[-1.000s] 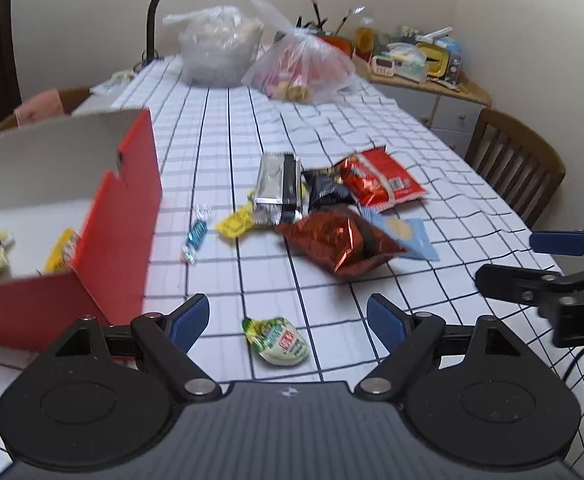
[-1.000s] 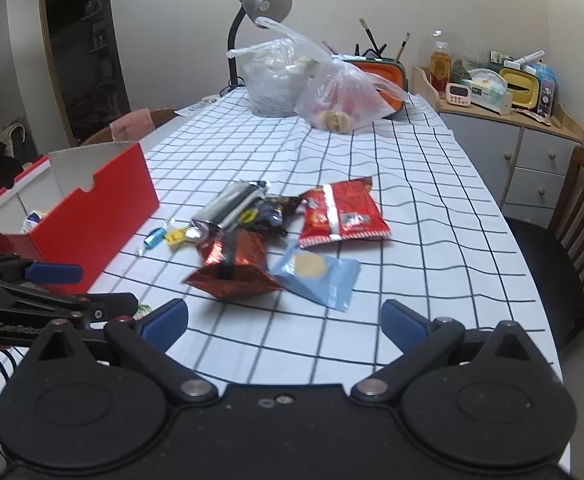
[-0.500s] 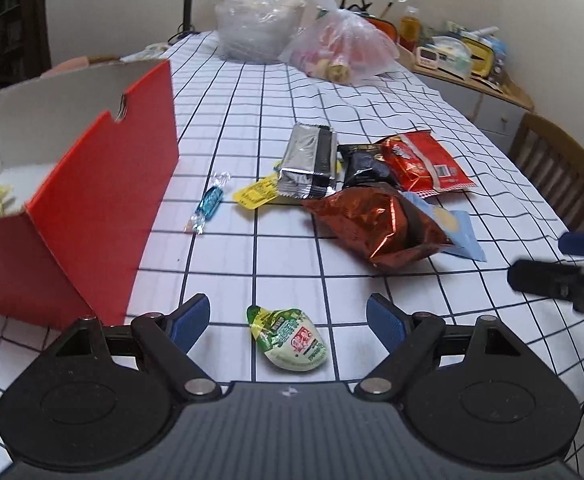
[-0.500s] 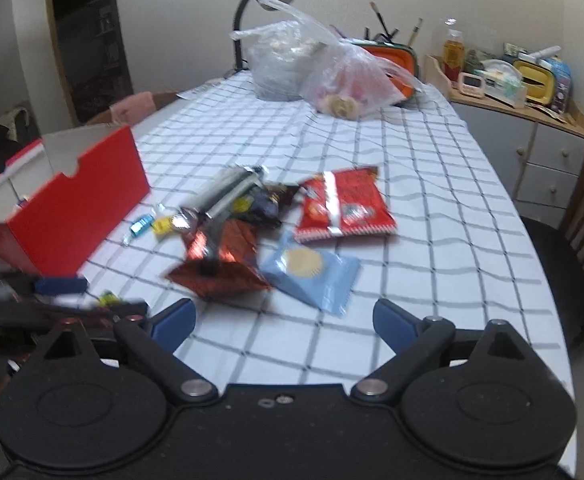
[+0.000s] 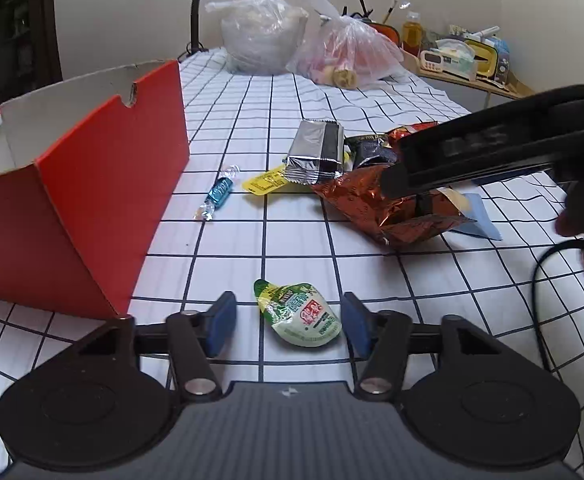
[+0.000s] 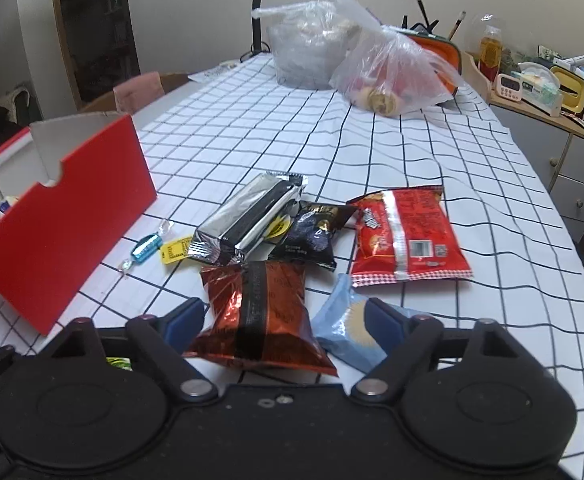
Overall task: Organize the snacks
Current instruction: 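Grasp the green-and-white pouch with the left tool while the right tool grasps the red-brown foil bag, then carry the green pouch and foil bag with both tools over the red box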
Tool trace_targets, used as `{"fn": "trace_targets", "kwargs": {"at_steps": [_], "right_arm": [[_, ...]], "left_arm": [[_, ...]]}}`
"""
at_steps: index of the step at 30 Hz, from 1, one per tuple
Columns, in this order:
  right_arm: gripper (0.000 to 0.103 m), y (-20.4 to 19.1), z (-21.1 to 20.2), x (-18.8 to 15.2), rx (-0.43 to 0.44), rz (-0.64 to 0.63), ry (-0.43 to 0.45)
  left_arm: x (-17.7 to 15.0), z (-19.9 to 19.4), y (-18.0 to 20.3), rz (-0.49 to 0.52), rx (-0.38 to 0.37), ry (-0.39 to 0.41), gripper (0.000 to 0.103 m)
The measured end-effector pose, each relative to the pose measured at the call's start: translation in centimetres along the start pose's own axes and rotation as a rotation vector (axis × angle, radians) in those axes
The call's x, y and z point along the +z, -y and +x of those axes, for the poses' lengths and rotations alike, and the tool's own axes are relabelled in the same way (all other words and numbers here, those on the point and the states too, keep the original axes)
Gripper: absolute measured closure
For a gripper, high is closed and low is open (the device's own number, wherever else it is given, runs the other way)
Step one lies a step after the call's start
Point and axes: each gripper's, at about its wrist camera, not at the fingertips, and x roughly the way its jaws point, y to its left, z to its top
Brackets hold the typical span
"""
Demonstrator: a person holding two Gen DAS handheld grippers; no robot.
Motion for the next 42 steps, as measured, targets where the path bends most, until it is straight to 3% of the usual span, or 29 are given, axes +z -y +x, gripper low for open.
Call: {"fn": "trace_targets", "kwargs": {"at_steps": [3, 7, 9, 10, 11, 13, 18, 31, 42], "right_arm": [[0.024, -0.2, 1.1, 0.0, -0.003, -0.002, -0.019], [0.028, -0.3, 1.9, 0.1, 0.001, 0.0, -0.028], [0.036, -0.6, 2.0, 0.1, 0.009, -0.004, -0.031], [0.047, -0.7, 2.0, 0.1, 0.016, -0.007, -0.033], [0.047, -0.9, 2.1, 0.1, 0.019, -0.006, -0.037], [0.051, -1.2, 2.1, 0.0, 0.009, -0.007, -0.032], [0.06, -1.1, 1.2, -0.2, 0.005, 0.016, -0.012], [0.062, -0.3, -5.2, -2.6, 0.014, 0.071, 0.068], [0.062, -1.5, -10.6, -3.3, 0.017, 0.064, 0.149]], "left_arm": [[0.0, -0.1, -0.3, -0.01, -0.016, 0.011, 0.058], [-0.1, -0.1, -0.6, -0.022, -0.036, 0.022, 0.059], [-0.1, -0.1, -0.7, -0.029, -0.045, 0.025, 0.06], [-0.1, -0.1, -0.8, -0.035, -0.05, 0.026, 0.06], [-0.1, -0.1, -0.9, -0.039, -0.054, 0.026, 0.06], [-0.1, 0.0, -1.0, -0.044, -0.057, 0.027, 0.07], [0.0, 0.0, -1.2, -0.051, -0.079, 0.025, 0.082], [0.2, -0.9, -1.6, -0.089, -0.115, 0.055, 0.083], [1.3, -5.6, -3.5, -0.112, -0.11, 0.135, 0.083]]}}
